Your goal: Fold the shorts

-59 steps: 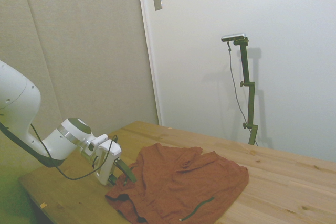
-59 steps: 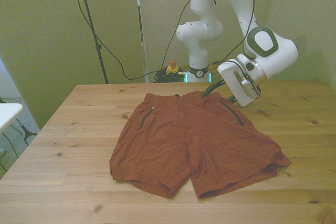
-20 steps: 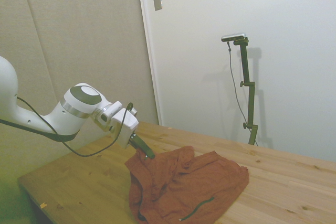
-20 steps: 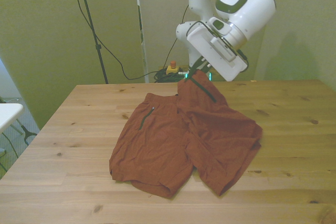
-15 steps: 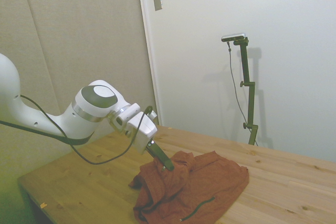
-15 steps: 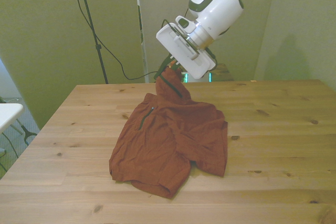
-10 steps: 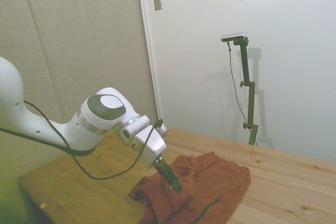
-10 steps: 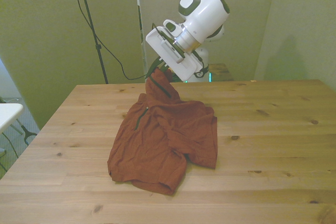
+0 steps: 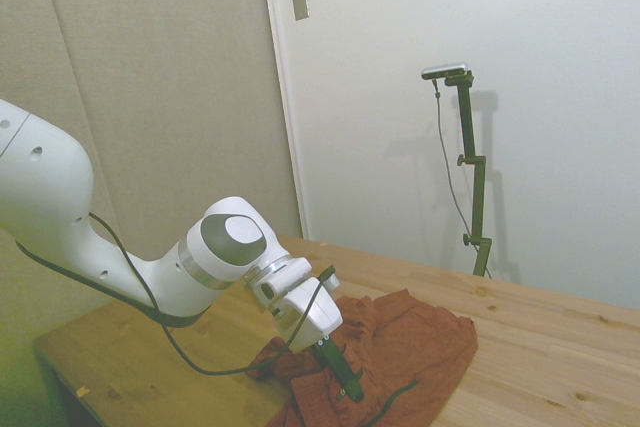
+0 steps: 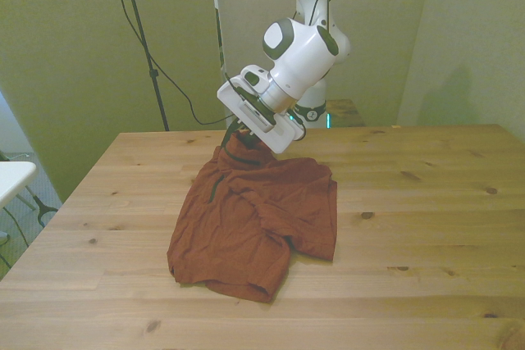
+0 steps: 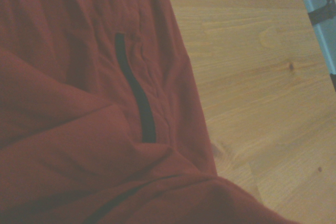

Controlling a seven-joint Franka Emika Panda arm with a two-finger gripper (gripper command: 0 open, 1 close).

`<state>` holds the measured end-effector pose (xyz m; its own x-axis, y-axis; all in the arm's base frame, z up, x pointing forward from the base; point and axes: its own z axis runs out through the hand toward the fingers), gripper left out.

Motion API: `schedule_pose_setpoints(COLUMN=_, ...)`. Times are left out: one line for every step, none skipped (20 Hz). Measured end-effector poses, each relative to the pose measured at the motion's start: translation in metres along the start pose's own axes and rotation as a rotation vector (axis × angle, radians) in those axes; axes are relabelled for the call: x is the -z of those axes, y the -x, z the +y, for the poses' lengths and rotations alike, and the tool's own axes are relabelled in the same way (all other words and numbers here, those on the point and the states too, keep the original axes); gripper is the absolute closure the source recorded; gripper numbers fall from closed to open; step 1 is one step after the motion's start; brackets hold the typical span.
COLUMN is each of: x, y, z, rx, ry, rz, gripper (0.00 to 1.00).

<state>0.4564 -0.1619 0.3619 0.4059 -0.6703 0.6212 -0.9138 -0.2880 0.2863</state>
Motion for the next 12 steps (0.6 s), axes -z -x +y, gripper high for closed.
schedule_pose_setpoints(x=0.002, y=0.001, z=-0.001, rx=0.002, ry=-0.005, rz=0.001, gripper=0.00)
schedule_pose_setpoints(x=0.004, y=0.002, z=-0.002, rx=0.005, ry=-0.009, rz=0.003, gripper=0.00)
schedule_pose_setpoints(x=0.006, y=0.004, z=-0.002, rx=0.009, ry=-0.011, rz=0.002, gripper=0.00)
schedule_pose_setpoints(x=0.008, y=0.006, z=-0.001, rx=0.018, ry=-0.010, rz=-0.003, gripper=0.00)
schedule_pose_setpoints(x=0.010, y=0.009, z=0.002, rx=0.031, ry=-0.006, rz=-0.010, gripper=0.00)
schedule_pose_setpoints(x=0.013, y=0.011, z=0.006, rx=0.042, ry=-0.001, rz=-0.013, gripper=0.00)
schedule_pose_setpoints(x=0.017, y=0.013, z=0.011, rx=0.051, ry=0.004, rz=-0.014, gripper=0.00)
schedule_pose_setpoints(x=0.022, y=0.014, z=0.017, rx=0.054, ry=0.005, rz=-0.014, gripper=0.00)
schedule_pose_setpoints(x=0.028, y=0.014, z=0.024, rx=0.054, ry=0.007, rz=-0.011, gripper=0.00)
schedule_pose_setpoints(x=0.033, y=0.014, z=0.031, rx=0.054, ry=0.011, rz=-0.008, gripper=0.00)
schedule_pose_setpoints(x=0.037, y=0.014, z=0.039, rx=0.056, ry=0.018, rz=-0.008, gripper=0.00)
schedule_pose_setpoints(x=0.039, y=0.015, z=0.047, rx=0.062, ry=0.030, rz=-0.010, gripper=0.00)
